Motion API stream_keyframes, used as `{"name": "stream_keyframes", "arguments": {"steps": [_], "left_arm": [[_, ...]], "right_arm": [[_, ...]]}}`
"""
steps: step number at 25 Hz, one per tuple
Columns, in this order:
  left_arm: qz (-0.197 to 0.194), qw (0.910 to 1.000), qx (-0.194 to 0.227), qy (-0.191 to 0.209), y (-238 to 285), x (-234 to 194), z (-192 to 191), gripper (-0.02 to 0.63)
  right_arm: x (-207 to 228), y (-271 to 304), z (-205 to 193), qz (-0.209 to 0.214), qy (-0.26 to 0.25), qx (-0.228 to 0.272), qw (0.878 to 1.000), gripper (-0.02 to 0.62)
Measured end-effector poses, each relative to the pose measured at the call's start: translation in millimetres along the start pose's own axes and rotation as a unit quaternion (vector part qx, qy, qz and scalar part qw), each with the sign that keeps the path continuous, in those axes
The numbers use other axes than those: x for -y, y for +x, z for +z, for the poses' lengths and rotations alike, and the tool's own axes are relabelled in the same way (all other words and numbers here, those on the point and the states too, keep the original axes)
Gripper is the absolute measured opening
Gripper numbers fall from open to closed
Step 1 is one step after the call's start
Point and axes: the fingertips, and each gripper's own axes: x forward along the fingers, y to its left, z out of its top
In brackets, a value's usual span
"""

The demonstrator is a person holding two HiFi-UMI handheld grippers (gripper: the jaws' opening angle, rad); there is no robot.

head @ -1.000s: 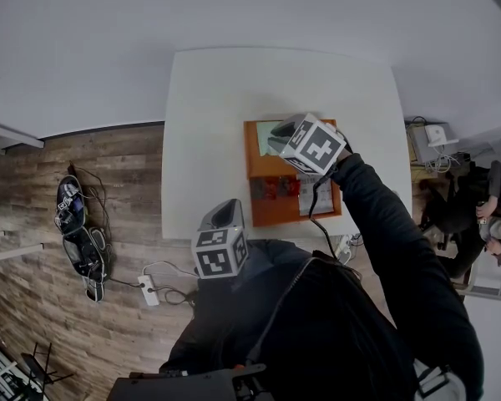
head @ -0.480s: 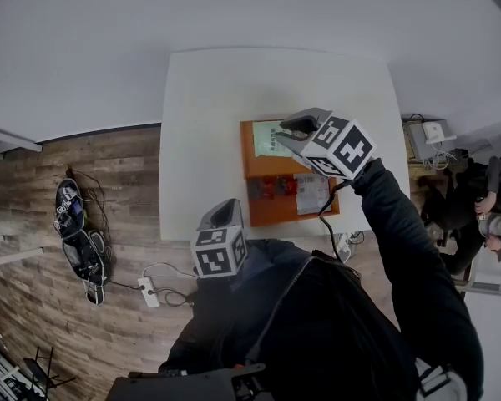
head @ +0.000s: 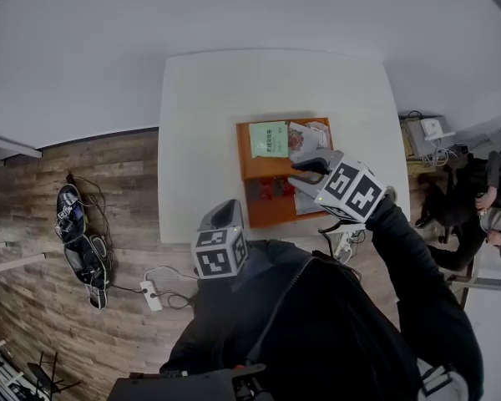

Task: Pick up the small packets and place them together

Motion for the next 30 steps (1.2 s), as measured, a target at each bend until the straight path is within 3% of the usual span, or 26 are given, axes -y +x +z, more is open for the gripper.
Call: {"name": "stream_keyframes", "arguments": {"steps": [6,15,18,30], "left_arm": [[0.001,1.0000,-0.002,-0.002,-1,-1,-2,-0.002],[0.009,0.9999,-0.004,-0.010,-2,-6,-3,-0.002],[0.010,0.9999,-0.004,-0.011,-3,-6,-4,-0.002],[0.011,0.9998,-0.005,-0.013,-4,-8,-6,-0.002]], "right_arm": [[-24,25,-39,0.016,0.020,-0.041,0.999,0.084],[-20,68,-74,0.012,0.046,-0.085,0.995,0.134],[-20,80,-81,0.007,0.045,-0.096,0.994,0.163],[-19,98,-96,-0.028,-0.005,-0.140,0.990,0.163]]}}
